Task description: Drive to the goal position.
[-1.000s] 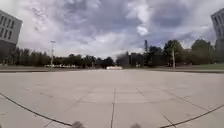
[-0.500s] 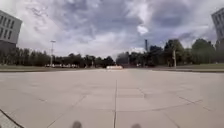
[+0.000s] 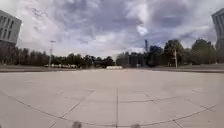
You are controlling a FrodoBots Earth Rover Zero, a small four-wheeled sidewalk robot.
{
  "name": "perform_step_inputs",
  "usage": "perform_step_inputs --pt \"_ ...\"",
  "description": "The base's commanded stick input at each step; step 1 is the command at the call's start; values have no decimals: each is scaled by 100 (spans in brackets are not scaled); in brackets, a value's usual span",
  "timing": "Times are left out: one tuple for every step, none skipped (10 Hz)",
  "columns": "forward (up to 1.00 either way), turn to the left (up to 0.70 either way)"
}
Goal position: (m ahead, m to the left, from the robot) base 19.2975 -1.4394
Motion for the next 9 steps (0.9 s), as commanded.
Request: perform_step_inputs --pt "70 0" --pt "70 0" --pt "70 0" --pt "70 0" --pt "70 0" --pt "70 0" --pt "70 0" --pt "70 0" --pt "70 0"
